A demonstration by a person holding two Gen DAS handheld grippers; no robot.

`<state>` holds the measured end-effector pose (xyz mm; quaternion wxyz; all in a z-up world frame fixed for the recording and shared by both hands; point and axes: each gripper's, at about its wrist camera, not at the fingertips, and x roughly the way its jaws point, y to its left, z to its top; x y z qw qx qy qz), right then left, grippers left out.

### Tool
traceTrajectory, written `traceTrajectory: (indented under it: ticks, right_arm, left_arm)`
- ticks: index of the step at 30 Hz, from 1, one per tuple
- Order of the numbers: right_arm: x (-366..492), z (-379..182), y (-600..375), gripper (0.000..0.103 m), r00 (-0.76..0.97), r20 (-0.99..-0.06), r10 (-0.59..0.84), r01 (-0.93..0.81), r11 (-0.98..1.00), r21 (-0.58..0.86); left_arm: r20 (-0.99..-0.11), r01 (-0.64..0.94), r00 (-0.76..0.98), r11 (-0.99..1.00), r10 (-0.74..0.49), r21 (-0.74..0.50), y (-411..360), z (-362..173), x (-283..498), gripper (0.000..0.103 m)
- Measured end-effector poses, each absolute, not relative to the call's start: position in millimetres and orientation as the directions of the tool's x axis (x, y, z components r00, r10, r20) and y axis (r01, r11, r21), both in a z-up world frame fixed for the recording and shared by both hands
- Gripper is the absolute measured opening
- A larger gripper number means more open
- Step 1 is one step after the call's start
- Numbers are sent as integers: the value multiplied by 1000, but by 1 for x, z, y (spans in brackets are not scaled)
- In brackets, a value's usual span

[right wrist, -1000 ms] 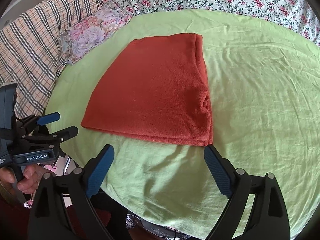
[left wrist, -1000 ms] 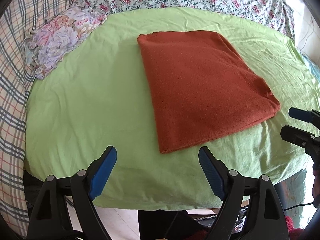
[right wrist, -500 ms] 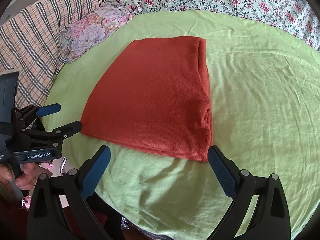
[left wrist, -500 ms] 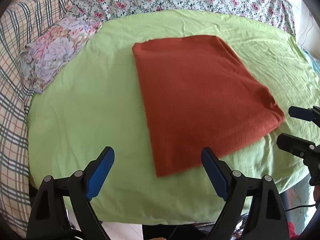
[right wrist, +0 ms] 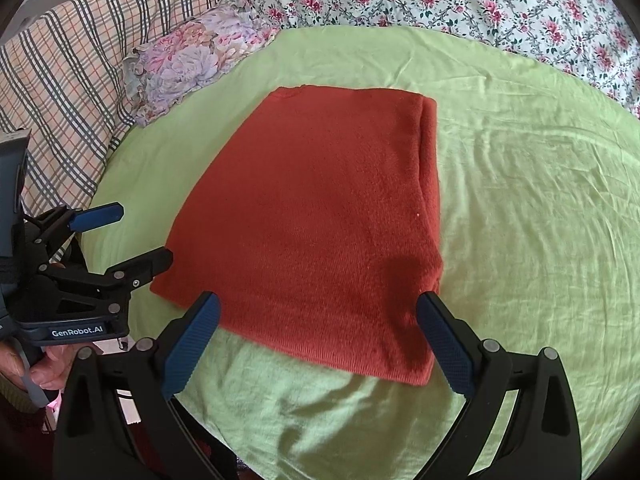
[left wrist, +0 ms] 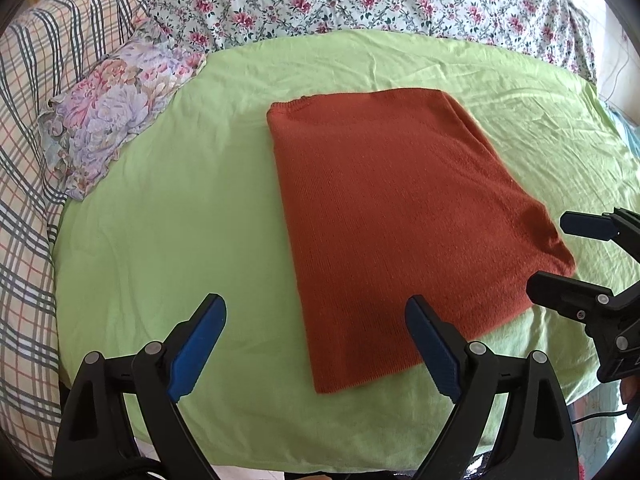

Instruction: Fold small clothes

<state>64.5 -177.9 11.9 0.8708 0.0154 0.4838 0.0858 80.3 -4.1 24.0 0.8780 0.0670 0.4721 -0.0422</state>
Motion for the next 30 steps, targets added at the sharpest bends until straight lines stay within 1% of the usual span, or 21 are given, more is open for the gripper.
traceTrajectory:
  ticks: [30]
  right_arm:
    - [75, 10, -169, 98, 508, -846, 165, -117, 986, 121]
  left_arm:
    - [-841, 118, 541, 992, -20, 52, -4, 24, 92, 94]
